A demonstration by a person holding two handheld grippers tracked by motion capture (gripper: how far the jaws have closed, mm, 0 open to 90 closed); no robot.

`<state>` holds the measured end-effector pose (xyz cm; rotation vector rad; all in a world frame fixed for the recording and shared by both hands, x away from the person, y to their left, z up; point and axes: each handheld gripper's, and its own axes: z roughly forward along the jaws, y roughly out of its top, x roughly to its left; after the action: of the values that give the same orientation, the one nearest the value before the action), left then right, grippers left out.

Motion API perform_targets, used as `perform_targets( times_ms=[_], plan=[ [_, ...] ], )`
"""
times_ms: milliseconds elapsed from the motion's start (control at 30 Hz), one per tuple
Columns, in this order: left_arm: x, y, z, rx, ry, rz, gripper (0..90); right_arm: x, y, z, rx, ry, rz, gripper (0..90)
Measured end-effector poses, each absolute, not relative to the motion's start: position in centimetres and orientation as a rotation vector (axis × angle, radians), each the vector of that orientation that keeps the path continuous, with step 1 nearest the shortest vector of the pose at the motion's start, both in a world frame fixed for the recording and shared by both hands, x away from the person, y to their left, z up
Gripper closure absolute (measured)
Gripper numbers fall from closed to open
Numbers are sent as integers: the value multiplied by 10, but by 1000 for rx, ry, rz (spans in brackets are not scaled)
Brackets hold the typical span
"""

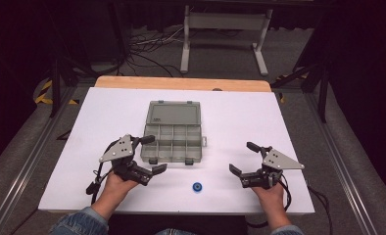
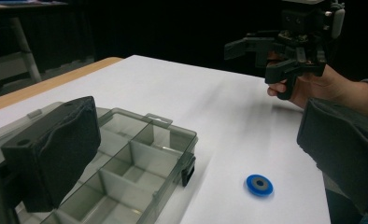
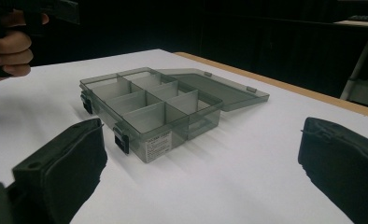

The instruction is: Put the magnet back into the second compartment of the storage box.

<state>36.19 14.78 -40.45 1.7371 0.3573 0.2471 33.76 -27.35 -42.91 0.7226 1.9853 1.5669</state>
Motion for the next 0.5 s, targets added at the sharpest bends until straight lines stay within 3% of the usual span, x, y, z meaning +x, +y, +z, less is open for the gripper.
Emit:
perform_targets(
  times_ms=[500],
  plan=[
    [364,115,-402,1760,298,175,5,338,-274,-429,727,1991,1574,13]
  ],
)
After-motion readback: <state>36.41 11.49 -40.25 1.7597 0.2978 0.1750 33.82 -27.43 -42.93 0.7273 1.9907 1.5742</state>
